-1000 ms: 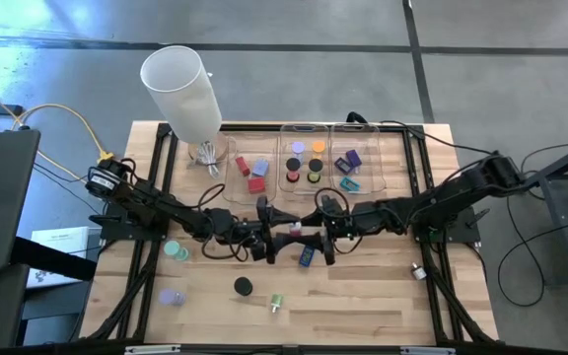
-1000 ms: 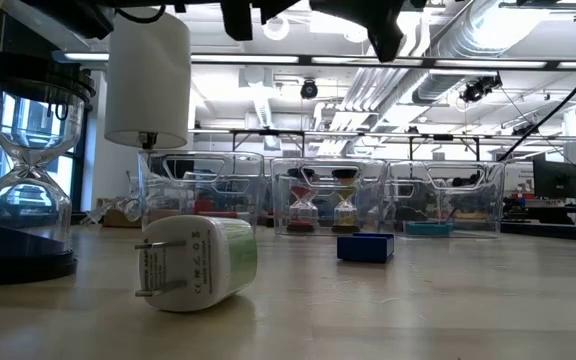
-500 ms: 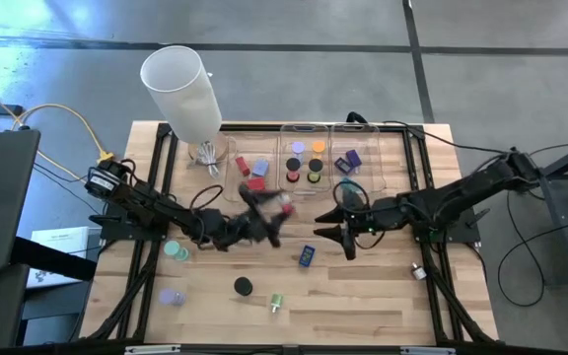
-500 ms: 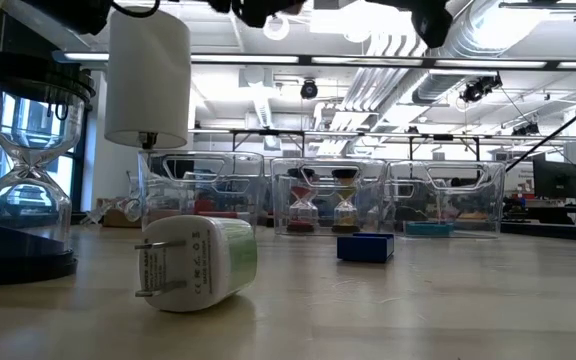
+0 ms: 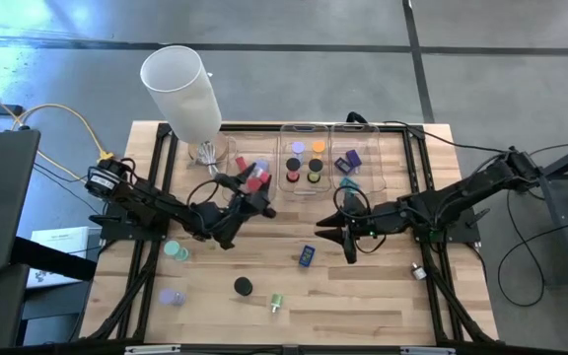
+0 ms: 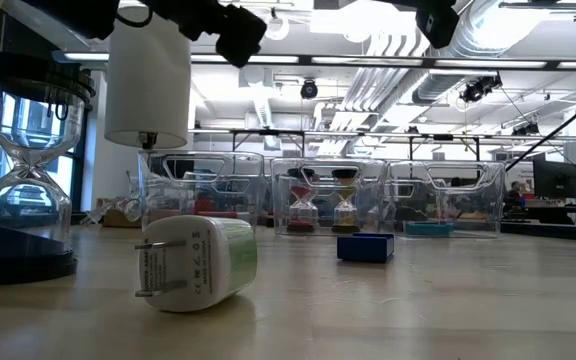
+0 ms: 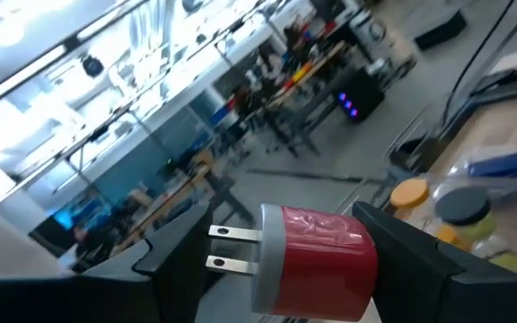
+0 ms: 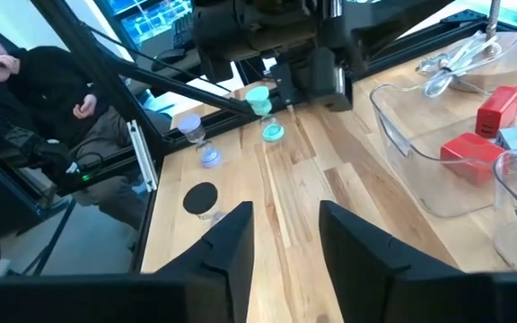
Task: Pick & Place Office items
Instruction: Put the pink charger adapter into the left transparent bin, then put the blue hourglass into the middle transparent bin
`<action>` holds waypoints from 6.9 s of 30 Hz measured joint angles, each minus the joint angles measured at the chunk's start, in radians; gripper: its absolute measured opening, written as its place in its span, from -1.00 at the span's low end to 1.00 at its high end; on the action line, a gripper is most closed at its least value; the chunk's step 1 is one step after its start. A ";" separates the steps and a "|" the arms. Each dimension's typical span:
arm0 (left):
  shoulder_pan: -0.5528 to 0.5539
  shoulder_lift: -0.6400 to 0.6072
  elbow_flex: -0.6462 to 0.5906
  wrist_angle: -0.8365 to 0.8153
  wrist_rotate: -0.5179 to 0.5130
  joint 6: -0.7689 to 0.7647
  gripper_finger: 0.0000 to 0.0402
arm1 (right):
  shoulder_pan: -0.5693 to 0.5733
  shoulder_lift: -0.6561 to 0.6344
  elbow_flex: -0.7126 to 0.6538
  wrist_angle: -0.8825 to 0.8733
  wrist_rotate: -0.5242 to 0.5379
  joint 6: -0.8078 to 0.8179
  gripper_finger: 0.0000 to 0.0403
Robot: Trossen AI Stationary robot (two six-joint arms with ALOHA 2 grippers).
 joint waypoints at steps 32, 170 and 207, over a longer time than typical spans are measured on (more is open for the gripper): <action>0.379 -0.087 -0.045 -1.216 0.515 -0.963 0.19 | 0.051 0.001 0.000 -0.086 0.079 0.000 -0.45; -0.377 -0.400 -0.044 -1.338 0.997 -1.323 0.56 | 0.050 0.002 0.000 -0.162 0.128 0.026 -0.45; -0.488 -0.280 -0.014 -1.362 0.883 -1.406 0.56 | 0.050 0.003 0.000 -0.155 0.127 0.038 -0.45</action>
